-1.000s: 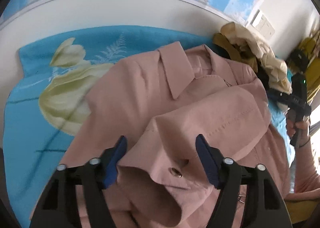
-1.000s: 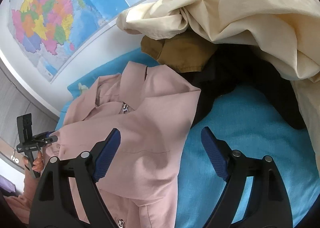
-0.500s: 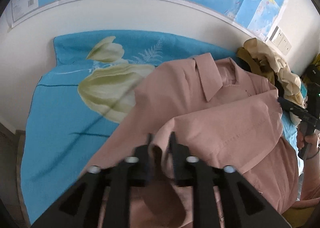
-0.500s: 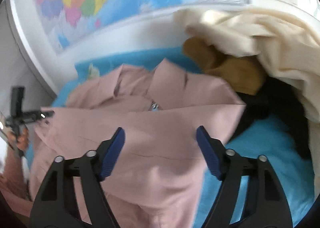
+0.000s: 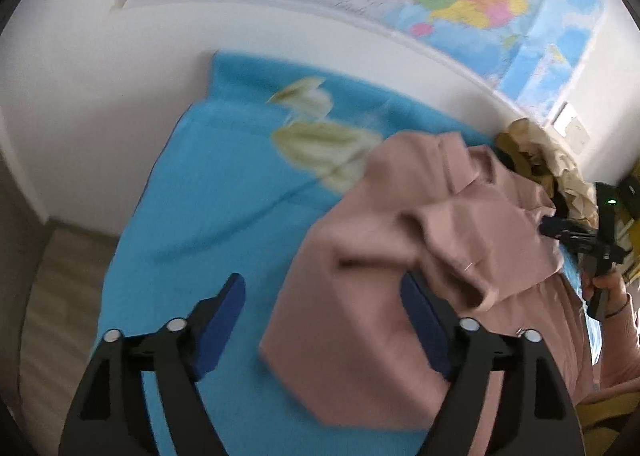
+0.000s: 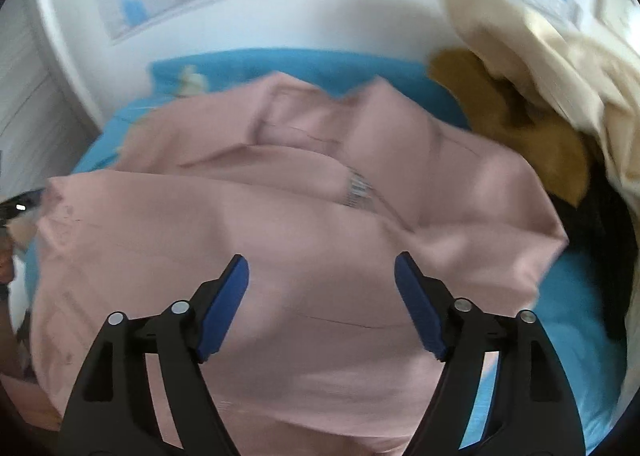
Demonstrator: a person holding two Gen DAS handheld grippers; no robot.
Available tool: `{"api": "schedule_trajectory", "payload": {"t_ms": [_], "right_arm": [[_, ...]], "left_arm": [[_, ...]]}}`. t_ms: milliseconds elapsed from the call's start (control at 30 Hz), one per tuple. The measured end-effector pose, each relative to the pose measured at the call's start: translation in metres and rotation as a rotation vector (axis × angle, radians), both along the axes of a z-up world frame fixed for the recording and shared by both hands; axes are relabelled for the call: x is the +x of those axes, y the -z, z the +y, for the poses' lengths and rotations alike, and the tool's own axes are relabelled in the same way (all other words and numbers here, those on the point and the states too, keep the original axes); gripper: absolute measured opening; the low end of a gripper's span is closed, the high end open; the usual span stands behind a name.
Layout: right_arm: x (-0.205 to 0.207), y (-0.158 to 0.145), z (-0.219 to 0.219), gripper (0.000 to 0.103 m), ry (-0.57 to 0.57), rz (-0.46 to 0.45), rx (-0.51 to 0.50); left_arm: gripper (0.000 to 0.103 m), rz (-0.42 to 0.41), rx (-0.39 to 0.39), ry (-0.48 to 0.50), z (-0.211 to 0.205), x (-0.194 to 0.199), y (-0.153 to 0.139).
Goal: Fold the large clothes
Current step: 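Drag the jacket panel across the sheet with the left tool and release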
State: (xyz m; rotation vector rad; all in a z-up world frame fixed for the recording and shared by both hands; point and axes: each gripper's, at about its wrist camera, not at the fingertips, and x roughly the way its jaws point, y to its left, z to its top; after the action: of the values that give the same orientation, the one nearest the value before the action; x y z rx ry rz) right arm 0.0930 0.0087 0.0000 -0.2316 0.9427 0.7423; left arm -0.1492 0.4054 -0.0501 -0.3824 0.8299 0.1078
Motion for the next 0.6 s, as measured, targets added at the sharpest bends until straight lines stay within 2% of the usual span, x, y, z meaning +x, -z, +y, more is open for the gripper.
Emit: {"api": "schedule_trajectory", "payload": {"t_ms": [100, 233, 267, 300, 333, 367, 400, 467, 500, 600], "right_arm": [[-0.016, -0.009, 0.023, 0.08, -0.076, -0.008, 0.017], [-0.028, -0.012, 0.048, 0.08, -0.146, 0.001, 0.032], [-0.03, -0.011, 0.053, 0.08, -0.157, 0.006, 0.033], [-0.029, -0.012, 0.059, 0.08, -0.163, 0.01, 0.034], [-0.031, -0.011, 0.063, 0.08, -0.167, 0.014, 0.034], [-0.033, -0.01, 0.067, 0.08, -0.168, 0.016, 0.032], [-0.036, -0.01, 0.069, 0.08, -0.169, 0.019, 0.031], [-0.039, -0.008, 0.07, 0.08, -0.176, 0.029, 0.037], [-0.042, -0.008, 0.069, 0.08, -0.175, 0.027, 0.038], [-0.045, -0.01, 0.068, 0.08, -0.179, 0.023, 0.049]], "left_arm": [[0.08, -0.02, -0.089, 0.025, 0.003, -0.017, 0.015], [0.08, 0.005, -0.109, 0.073, -0.014, -0.017, 0.032], [0.07, 0.019, -0.104, 0.084, -0.018, -0.014, 0.036], [0.064, 0.023, -0.056, 0.08, -0.024, -0.012, 0.037], [0.026, 0.02, -0.03, 0.094, -0.028, -0.011, 0.036], [0.004, 0.031, -0.047, 0.099, -0.027, -0.009, 0.036], [0.004, 0.048, -0.061, 0.076, -0.022, -0.006, 0.034], [0.004, 0.033, 0.039, -0.002, -0.01, -0.007, 0.015], [0.004, 0.02, 0.06, -0.031, -0.002, -0.01, 0.007], [0.005, -0.056, 0.049, -0.109, 0.031, -0.022, -0.029]]}}
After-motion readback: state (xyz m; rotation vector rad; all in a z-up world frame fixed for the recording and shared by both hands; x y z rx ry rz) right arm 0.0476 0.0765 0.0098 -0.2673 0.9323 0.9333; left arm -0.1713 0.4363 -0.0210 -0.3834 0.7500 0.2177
